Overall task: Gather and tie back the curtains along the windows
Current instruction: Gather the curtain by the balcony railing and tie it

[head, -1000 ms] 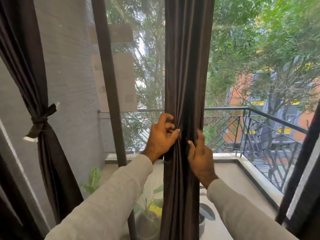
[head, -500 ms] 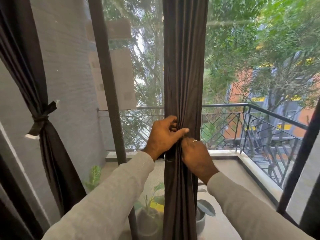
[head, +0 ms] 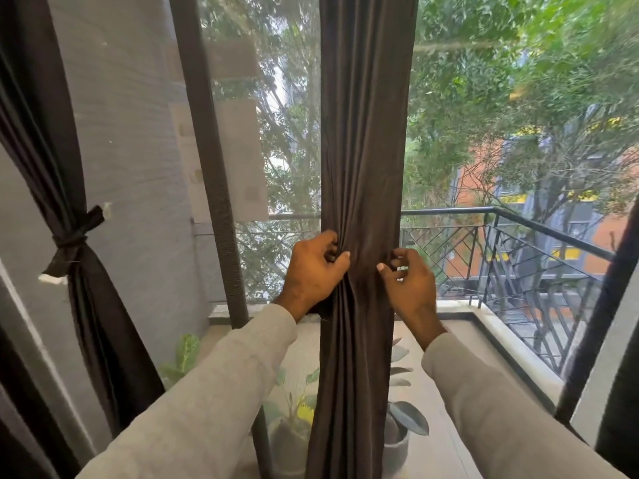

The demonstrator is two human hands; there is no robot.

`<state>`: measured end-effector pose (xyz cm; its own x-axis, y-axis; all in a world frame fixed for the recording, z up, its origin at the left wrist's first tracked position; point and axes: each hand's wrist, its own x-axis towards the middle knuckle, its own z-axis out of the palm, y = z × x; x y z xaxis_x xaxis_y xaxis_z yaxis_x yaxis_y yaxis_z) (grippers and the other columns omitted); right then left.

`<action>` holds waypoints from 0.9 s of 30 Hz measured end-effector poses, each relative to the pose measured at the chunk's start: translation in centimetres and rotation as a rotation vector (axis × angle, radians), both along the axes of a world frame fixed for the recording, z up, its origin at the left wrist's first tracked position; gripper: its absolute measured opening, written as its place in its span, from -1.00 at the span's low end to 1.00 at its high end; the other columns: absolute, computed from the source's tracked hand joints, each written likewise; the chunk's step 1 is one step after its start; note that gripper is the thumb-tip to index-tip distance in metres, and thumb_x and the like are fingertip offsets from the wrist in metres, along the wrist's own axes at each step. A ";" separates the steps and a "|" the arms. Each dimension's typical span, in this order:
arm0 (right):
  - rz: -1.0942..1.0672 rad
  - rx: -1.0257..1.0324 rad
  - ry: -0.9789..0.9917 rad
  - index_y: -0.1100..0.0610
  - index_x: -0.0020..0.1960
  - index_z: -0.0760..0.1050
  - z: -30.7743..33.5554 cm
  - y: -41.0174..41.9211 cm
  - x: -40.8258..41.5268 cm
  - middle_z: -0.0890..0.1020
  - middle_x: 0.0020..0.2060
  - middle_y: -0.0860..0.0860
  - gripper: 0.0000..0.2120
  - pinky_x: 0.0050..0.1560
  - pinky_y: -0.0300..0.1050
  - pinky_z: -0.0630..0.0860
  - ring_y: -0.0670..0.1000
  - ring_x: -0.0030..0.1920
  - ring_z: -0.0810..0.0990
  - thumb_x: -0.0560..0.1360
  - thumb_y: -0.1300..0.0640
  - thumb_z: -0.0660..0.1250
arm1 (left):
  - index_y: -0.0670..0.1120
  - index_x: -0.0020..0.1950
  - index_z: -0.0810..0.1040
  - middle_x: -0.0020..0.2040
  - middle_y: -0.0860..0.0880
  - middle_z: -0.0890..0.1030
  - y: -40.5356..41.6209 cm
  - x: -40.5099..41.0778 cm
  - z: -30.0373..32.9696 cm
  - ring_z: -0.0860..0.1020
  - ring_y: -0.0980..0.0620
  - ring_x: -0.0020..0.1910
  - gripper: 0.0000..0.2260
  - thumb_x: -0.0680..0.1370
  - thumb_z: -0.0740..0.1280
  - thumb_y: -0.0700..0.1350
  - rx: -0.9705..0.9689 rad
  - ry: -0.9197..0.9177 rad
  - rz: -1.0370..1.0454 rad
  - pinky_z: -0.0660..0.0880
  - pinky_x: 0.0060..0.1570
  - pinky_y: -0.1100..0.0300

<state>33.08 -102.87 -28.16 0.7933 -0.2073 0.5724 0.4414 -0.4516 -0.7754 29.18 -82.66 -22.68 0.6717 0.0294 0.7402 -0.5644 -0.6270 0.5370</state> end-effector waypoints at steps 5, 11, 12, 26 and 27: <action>-0.049 0.007 -0.054 0.07 0.11 0.63 -0.5 0.4 -0.1 0.66 -0.15 -0.01 -0.85 -0.01 0.09 0.67 -0.07 -0.18 0.60 0.61 0.02 0.45 | -0.07 -0.04 0.58 -0.22 0.01 0.68 0.3 0.1 -0.1 0.67 0.03 -0.24 -0.86 0.58 0.45 -0.02 0.039 -0.012 0.026 0.67 -0.17 -0.02; -0.027 -0.489 -0.456 0.17 0.19 0.64 -2.5 2.8 -2.3 0.63 -0.10 0.07 -0.81 -0.11 0.02 0.52 0.09 -0.09 0.56 0.67 0.09 0.35 | -0.10 -0.05 0.59 -0.30 0.03 0.64 -0.4 -0.2 -0.3 0.61 0.07 -0.30 -0.89 0.60 0.45 -0.08 0.066 -0.053 0.057 0.57 -0.31 0.18; -0.030 -0.543 -0.493 0.20 0.20 0.64 -2.4 3.1 -2.4 0.63 -0.09 0.09 -0.80 -0.12 0.03 0.52 0.11 -0.09 0.55 0.66 0.13 0.35 | -0.10 -0.08 0.58 -0.31 0.03 0.62 -0.5 -0.1 -0.4 0.60 0.06 -0.32 -0.87 0.59 0.45 -0.09 0.064 -0.055 0.051 0.57 -0.31 0.16; -0.082 -0.335 -0.326 0.08 0.38 0.51 -1.0 -0.3 0.0 0.50 0.31 0.08 -0.59 0.26 -0.01 0.52 0.12 0.31 0.48 0.56 0.27 0.38 | -0.12 -0.17 0.55 -0.29 -0.09 0.66 1.1 1.9 -0.4 0.66 -0.15 -0.27 -0.77 0.54 0.41 0.02 -0.021 0.035 -0.052 0.62 -0.26 -0.12; -0.104 -0.182 -0.227 0.05 0.42 0.45 -0.4 -0.4 0.4 0.50 0.34 0.04 -0.58 0.27 -0.04 0.51 0.08 0.34 0.48 0.59 0.18 0.42 | -0.12 -0.18 0.56 -0.29 -0.09 0.66 1.2 2.0 -0.3 0.66 -0.16 -0.27 -0.76 0.53 0.42 0.03 -0.025 0.036 -0.056 0.62 -0.26 -0.12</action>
